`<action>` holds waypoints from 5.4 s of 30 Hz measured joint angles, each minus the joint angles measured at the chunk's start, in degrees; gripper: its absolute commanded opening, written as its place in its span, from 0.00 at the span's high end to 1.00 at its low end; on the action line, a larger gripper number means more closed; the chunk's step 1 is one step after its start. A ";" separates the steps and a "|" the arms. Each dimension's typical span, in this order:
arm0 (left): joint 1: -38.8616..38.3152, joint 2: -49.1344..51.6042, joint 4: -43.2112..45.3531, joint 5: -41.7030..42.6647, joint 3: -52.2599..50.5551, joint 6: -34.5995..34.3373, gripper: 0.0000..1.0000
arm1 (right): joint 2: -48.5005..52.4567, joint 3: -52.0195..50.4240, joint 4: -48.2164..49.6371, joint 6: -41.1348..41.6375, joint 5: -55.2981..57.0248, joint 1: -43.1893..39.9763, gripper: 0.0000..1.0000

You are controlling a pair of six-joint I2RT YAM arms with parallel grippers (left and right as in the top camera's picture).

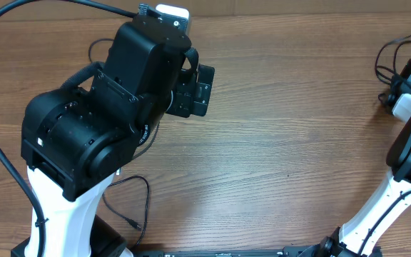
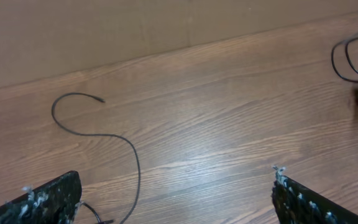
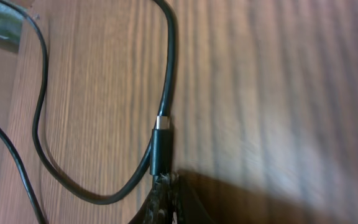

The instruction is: Untangle cables

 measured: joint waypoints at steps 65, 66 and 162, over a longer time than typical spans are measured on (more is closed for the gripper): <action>0.50 0.00 19.39 -10.78 -0.13 1.77 0.12 | -22.25 41.62 -62.47 -76.32 -45.57 27.52 0.90; 0.94 0.00 24.37 -11.93 -0.20 2.71 0.12 | -22.29 41.62 -62.45 -76.54 -45.22 28.74 0.87; 46.58 -6.21 48.81 9.25 -95.71 -50.80 0.24 | -30.14 41.62 -65.07 -73.46 -28.55 40.61 0.27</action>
